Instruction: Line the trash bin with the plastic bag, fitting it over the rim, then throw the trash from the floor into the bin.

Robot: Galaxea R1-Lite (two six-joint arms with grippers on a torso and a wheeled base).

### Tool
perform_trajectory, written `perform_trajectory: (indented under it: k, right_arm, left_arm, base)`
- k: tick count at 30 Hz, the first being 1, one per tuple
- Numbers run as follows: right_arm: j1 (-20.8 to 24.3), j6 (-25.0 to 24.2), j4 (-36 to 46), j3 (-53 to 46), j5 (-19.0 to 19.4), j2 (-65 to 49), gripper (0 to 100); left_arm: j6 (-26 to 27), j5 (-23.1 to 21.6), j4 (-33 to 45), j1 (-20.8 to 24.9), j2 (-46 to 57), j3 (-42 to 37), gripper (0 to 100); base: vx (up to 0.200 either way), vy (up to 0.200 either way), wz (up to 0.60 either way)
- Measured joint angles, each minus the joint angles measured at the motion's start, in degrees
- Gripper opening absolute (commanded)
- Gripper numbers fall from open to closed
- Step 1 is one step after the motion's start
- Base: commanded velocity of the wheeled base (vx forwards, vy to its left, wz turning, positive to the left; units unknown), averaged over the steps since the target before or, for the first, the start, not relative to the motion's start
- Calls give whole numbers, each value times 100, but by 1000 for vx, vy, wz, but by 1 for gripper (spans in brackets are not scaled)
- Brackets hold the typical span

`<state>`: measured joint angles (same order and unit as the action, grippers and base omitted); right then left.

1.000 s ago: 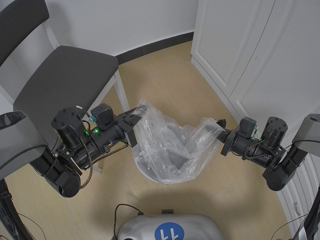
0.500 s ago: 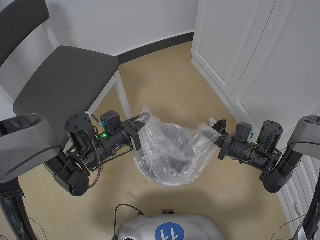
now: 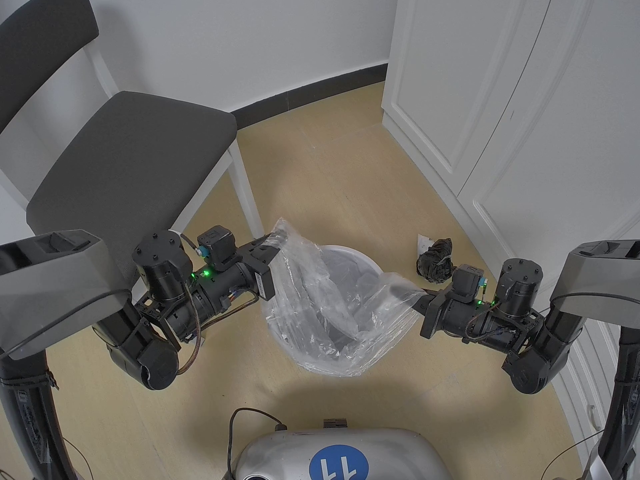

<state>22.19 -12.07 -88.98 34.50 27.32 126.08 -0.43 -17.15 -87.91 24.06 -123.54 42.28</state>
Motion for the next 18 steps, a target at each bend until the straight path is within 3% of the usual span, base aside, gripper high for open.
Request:
perform_trajectory:
  k: [7,15,18]
  right_arm:
    - [-150,74,2,74,-9,68,0]
    - [-488,961,0,74,-37,133,0]
    - [-621,1051,0,67,-41,168,0]
  left_arm:
    - [2,9,2,35,-212,121,0]
    - [-6,101,5,-87,-345,262,0]
    - [-9,130,5,-201,-396,297,0]
  base:
    - [0,0,0]
    - [0,0,0]
    - [0,0,0]
